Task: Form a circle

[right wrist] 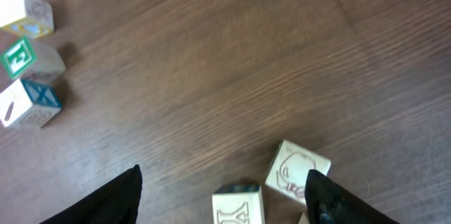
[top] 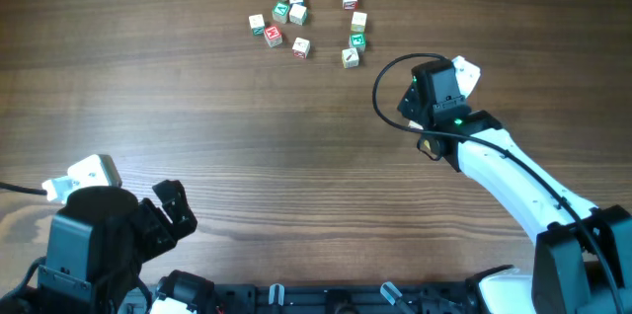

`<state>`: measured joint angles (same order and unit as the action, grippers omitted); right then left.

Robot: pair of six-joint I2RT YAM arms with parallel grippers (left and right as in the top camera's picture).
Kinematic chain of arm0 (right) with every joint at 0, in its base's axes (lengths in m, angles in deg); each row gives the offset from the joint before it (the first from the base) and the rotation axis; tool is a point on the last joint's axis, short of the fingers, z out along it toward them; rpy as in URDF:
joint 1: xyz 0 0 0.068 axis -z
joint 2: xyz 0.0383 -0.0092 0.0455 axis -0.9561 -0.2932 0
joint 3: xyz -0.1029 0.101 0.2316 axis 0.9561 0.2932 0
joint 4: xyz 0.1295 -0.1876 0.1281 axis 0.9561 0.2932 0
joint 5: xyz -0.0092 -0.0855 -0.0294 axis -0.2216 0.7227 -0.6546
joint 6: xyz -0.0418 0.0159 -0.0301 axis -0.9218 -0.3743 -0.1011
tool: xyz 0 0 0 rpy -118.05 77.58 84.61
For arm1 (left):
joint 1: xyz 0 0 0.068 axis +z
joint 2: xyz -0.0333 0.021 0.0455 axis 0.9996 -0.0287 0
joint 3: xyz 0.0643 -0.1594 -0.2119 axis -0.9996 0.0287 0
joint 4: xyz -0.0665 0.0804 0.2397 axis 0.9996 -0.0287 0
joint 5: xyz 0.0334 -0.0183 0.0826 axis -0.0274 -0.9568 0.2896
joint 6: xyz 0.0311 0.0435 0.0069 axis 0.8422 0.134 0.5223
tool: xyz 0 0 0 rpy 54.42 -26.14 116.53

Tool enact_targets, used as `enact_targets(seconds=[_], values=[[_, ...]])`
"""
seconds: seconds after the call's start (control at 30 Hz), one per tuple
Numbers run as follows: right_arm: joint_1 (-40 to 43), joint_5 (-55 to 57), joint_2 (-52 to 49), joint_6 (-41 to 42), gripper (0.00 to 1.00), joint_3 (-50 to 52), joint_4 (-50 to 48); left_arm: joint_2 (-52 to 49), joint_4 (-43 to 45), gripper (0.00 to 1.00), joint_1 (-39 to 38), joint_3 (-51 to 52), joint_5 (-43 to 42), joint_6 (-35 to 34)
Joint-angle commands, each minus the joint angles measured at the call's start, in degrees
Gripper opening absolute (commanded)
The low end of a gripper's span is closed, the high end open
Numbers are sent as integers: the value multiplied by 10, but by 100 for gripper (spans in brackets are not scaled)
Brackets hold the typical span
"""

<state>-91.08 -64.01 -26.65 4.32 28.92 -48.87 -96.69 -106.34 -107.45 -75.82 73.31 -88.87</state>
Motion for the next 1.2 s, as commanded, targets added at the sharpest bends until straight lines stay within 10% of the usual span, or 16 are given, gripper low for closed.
enact_targets(seconds=[0.0, 1.17], values=[[25, 2, -50, 18, 75, -11, -10, -1, 1, 100, 3, 0, -3, -7], [58, -71, -58, -16, 75, -13, -64, -1, 1, 100, 3, 0, -3, -7]])
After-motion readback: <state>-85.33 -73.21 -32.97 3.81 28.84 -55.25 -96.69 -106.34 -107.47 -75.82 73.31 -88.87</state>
